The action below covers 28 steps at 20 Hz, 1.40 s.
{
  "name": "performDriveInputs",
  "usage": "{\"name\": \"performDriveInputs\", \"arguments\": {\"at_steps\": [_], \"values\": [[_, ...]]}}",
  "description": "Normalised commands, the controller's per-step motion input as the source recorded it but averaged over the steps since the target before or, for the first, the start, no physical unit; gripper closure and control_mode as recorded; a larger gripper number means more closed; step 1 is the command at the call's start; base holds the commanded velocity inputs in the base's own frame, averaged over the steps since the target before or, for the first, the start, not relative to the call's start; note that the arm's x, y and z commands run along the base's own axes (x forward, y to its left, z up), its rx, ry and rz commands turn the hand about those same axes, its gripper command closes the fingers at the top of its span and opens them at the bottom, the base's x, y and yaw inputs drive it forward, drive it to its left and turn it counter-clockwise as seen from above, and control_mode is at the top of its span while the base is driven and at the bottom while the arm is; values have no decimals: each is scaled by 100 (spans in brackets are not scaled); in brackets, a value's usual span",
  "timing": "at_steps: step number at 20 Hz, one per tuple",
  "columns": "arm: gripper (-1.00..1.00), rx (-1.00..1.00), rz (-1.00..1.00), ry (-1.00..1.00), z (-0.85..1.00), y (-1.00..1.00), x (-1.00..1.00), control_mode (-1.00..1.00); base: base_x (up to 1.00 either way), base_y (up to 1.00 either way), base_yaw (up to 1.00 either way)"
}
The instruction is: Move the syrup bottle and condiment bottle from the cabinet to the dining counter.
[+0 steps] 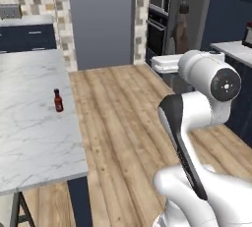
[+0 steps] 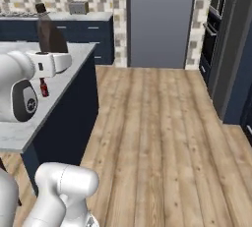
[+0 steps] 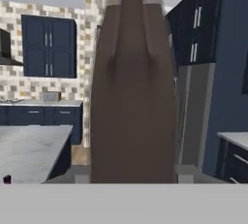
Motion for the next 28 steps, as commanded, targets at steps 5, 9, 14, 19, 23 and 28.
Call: {"name": "performDriveInputs", "arguments": {"at_steps": [5,9,14,19,23,28], "values": [[100,0,0,0,0,0,0,100,-17,61,17],[100,0,0,0,0,0,0,100,-11,57,18],[100,0,0,0,0,0,0,100,-9,62,19],[100,0,0,0,0,0,0,100,-7,69,20],[100,0,0,0,0,0,0,100,0,55,19],[100,0,0,0,0,0,0,100,32,17,15]]}}
